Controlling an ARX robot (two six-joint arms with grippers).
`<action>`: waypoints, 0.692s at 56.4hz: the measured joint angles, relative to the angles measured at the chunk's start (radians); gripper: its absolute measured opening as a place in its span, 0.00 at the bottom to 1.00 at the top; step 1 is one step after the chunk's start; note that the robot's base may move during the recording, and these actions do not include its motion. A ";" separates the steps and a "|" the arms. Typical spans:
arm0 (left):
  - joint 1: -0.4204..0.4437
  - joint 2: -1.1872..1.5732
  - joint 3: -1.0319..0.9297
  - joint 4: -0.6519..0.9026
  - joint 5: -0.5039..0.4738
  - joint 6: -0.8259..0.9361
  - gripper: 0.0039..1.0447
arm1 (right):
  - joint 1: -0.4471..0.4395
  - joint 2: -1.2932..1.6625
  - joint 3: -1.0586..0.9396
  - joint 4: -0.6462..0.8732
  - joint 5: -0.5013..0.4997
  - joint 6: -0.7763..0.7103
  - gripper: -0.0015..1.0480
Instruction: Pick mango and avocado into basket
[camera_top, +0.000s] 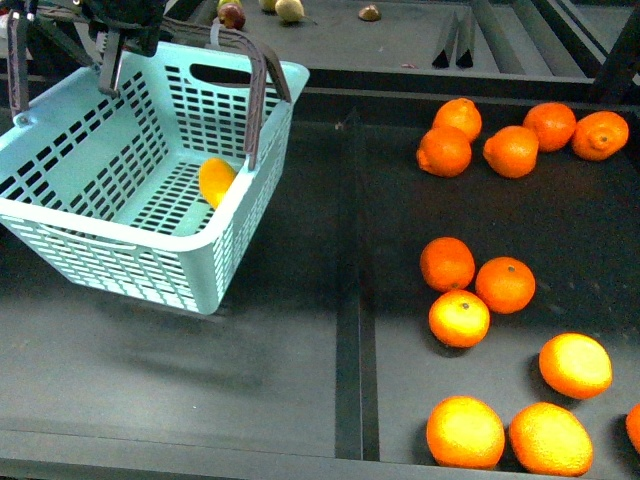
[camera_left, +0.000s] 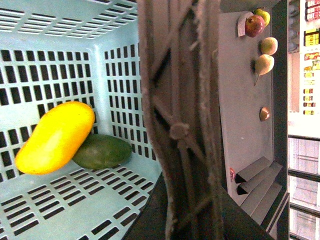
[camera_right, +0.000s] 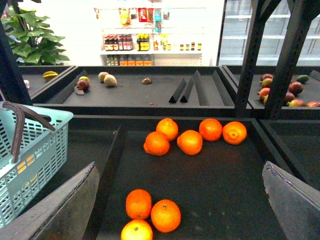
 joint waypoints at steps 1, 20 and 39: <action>-0.001 0.002 -0.007 0.005 -0.001 -0.005 0.06 | 0.000 0.000 0.000 0.000 0.000 0.000 0.93; -0.003 0.008 -0.088 0.035 0.051 -0.113 0.06 | 0.000 0.000 0.000 0.000 0.000 0.000 0.93; -0.003 -0.113 -0.235 0.061 0.050 -0.108 0.64 | 0.000 0.000 0.000 0.000 0.000 0.000 0.93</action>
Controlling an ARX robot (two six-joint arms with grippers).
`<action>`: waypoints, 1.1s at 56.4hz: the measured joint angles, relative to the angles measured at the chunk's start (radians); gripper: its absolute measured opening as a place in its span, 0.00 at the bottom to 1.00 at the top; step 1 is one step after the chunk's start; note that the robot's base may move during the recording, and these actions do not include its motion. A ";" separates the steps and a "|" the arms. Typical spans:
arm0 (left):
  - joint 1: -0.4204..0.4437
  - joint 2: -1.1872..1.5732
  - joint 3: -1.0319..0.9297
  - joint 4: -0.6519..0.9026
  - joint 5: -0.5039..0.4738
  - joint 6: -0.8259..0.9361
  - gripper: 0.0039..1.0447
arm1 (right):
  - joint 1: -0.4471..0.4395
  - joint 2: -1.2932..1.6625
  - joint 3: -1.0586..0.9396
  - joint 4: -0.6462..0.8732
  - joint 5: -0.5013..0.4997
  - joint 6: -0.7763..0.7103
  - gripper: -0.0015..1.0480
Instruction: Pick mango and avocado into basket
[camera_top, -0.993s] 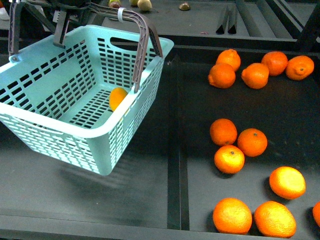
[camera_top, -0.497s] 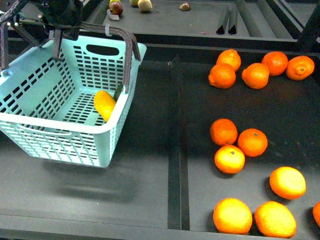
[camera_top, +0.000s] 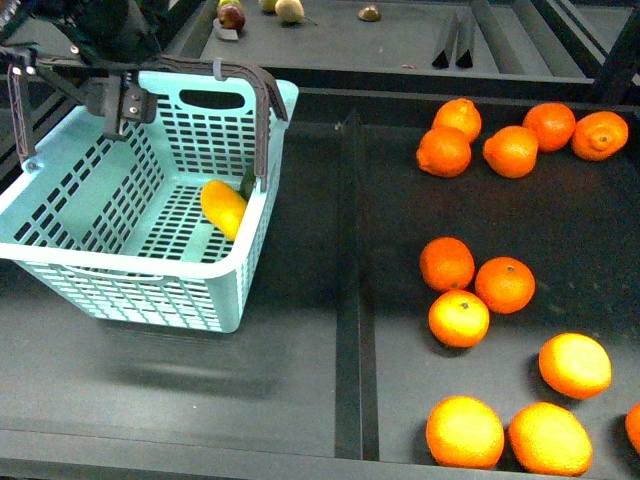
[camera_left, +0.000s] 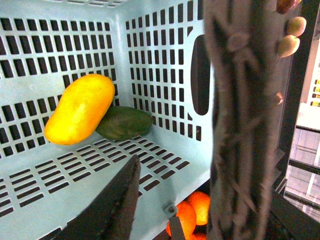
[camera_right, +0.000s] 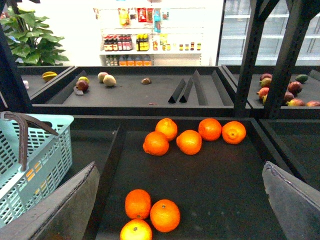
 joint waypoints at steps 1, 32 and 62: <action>0.000 -0.009 -0.007 0.000 -0.005 0.000 0.65 | 0.000 0.000 0.000 0.000 0.000 0.000 0.93; 0.067 -0.609 -1.013 1.109 0.250 1.440 0.20 | 0.000 0.000 0.000 0.000 0.000 0.000 0.93; 0.117 -1.037 -1.442 1.086 0.298 1.516 0.03 | 0.000 0.000 0.000 0.000 0.000 0.000 0.93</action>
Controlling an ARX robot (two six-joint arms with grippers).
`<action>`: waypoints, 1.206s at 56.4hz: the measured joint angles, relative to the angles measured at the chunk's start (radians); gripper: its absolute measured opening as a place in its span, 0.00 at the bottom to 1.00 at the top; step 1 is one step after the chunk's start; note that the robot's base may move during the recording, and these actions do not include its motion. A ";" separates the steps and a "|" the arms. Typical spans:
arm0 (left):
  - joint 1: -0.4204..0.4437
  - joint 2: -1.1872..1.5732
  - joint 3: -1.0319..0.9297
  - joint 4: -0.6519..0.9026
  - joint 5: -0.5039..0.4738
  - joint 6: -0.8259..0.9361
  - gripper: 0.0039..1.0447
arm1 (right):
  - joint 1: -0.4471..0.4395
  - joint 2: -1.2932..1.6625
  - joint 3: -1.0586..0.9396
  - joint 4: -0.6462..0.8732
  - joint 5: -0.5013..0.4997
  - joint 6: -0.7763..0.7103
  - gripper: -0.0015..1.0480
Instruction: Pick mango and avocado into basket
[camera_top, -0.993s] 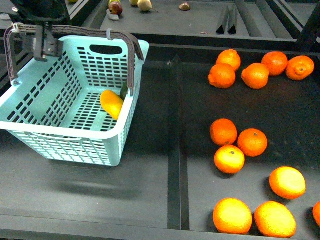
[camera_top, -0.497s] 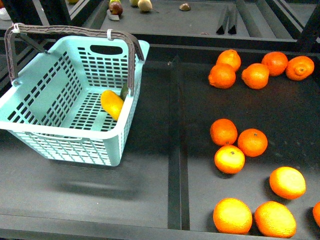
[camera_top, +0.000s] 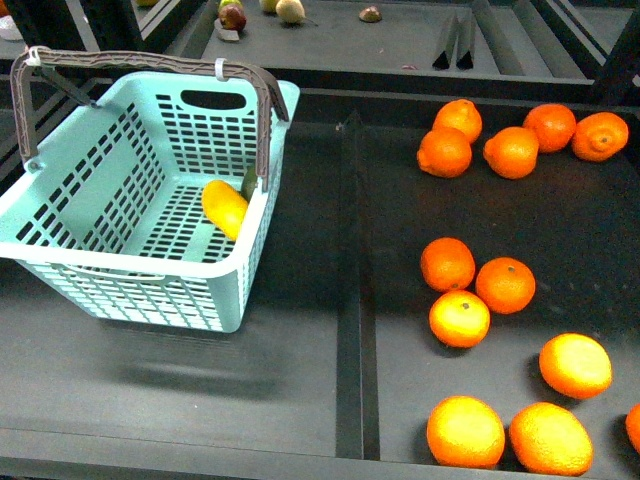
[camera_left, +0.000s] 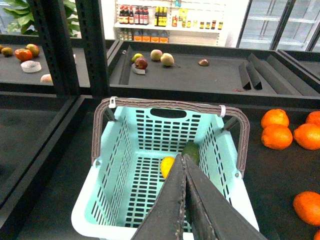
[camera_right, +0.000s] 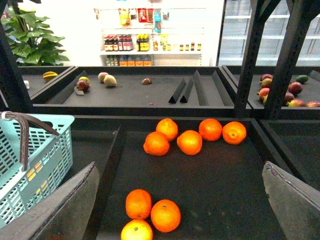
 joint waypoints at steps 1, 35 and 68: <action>0.000 -0.016 -0.007 -0.010 0.000 0.000 0.03 | 0.000 0.000 0.000 0.000 0.000 0.000 0.93; 0.000 -0.583 -0.108 -0.450 0.000 0.007 0.03 | 0.000 0.000 0.000 0.000 0.000 0.000 0.93; 0.000 -0.915 -0.109 -0.766 0.000 0.007 0.03 | 0.000 0.000 0.000 0.000 0.000 0.000 0.93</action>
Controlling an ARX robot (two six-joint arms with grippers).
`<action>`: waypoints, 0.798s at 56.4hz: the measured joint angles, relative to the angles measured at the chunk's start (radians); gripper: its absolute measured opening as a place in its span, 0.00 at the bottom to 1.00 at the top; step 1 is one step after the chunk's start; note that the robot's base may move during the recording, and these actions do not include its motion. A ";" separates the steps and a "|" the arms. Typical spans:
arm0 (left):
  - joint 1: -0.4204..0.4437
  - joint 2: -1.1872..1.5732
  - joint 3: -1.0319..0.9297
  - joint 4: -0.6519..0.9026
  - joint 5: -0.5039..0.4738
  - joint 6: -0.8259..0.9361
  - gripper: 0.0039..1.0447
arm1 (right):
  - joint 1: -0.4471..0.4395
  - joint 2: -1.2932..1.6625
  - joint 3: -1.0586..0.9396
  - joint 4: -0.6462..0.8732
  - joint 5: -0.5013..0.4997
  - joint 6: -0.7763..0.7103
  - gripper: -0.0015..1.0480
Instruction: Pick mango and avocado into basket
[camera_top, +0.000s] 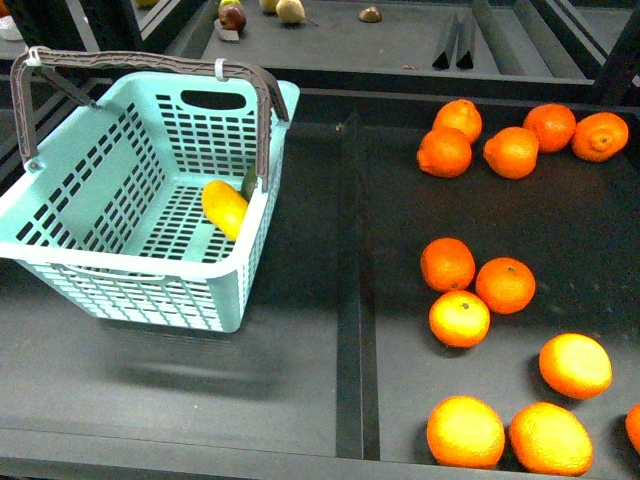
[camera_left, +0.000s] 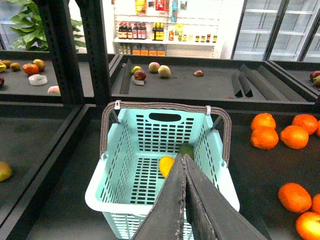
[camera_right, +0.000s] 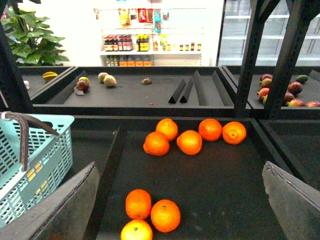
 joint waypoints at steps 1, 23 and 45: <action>0.000 -0.007 0.000 -0.007 0.000 0.000 0.03 | 0.000 0.000 0.000 0.000 0.000 0.000 0.93; 0.000 -0.230 0.000 -0.264 0.000 0.000 0.03 | 0.000 0.000 0.000 0.000 0.000 0.000 0.93; 0.000 -0.288 0.000 -0.294 0.000 0.000 0.03 | 0.000 0.000 0.000 0.000 0.000 0.000 0.93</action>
